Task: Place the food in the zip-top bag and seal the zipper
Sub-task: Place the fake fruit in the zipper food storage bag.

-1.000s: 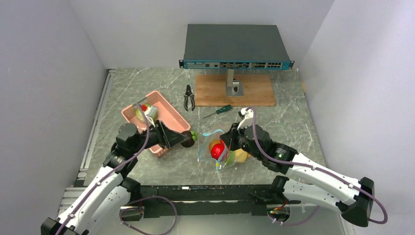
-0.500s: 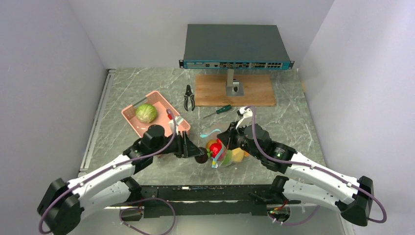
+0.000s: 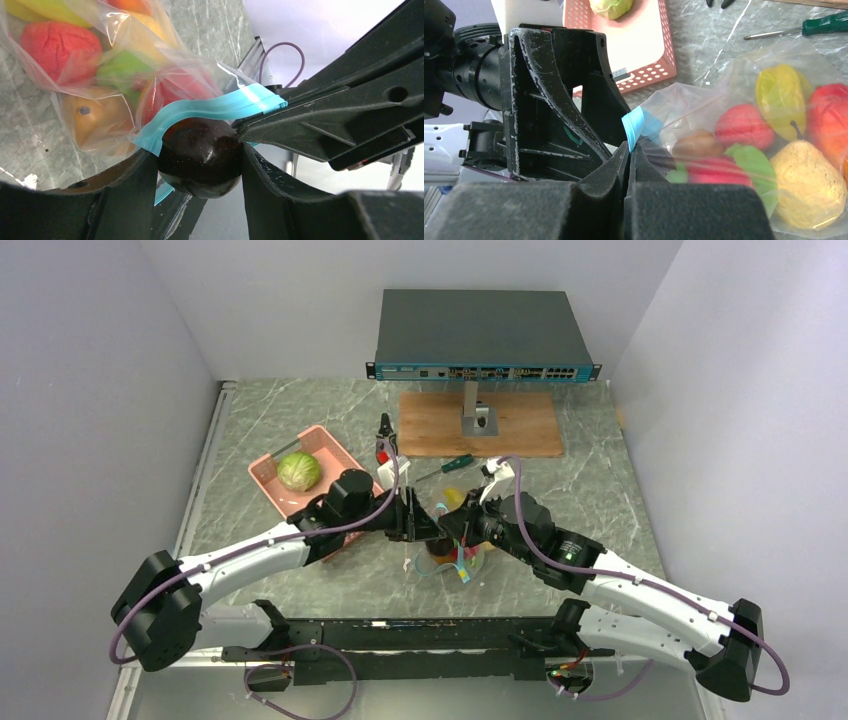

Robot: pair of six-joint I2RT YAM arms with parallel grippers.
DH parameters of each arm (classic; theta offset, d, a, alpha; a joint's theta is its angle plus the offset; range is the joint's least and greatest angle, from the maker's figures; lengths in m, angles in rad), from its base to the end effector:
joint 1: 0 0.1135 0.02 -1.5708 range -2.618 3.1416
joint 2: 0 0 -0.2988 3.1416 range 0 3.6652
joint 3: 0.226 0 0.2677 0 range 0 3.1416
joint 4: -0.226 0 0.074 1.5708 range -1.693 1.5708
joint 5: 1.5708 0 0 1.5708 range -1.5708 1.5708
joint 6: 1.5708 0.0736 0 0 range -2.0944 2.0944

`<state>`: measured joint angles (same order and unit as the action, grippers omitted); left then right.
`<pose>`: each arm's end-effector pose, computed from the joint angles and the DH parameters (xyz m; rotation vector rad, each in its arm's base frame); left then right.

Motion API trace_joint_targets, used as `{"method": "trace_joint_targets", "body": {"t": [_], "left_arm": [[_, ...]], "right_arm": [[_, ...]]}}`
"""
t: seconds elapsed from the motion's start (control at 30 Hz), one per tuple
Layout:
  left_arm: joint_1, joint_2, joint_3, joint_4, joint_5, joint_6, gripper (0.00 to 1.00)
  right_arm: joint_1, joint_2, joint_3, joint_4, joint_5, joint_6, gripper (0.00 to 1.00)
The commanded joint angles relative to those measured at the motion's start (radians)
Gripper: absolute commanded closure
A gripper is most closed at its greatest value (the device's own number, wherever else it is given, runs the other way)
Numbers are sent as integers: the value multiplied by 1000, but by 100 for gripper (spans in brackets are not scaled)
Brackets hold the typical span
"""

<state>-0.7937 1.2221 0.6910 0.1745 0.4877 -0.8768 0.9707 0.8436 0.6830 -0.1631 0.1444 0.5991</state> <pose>0.1882 -0.2406 0.2654 0.2884 2.2130 -1.4998 0.1373 0.1819 0.3075 -0.2671 1.9838 0.9139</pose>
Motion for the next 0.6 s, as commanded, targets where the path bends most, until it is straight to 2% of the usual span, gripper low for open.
{"method": "trace_joint_targets", "body": {"t": [0.0,0.1,0.17,0.3,0.57], "left_arm": [[-34,-17,18,15,-159,22,67],[-71,-73,-37,40,-307,4,62],[-90,-106,-64,61,-347,7,54],[-121,-164,-71,-19,-441,32,41],[-131,-300,-70,-194,-561,71,33]], "right_arm": [[5,-29,13,94,-36,33,100],[5,-54,16,82,4,71,100],[4,-69,18,80,28,96,100],[6,-76,22,89,46,157,100],[5,-71,96,55,46,329,100]]}}
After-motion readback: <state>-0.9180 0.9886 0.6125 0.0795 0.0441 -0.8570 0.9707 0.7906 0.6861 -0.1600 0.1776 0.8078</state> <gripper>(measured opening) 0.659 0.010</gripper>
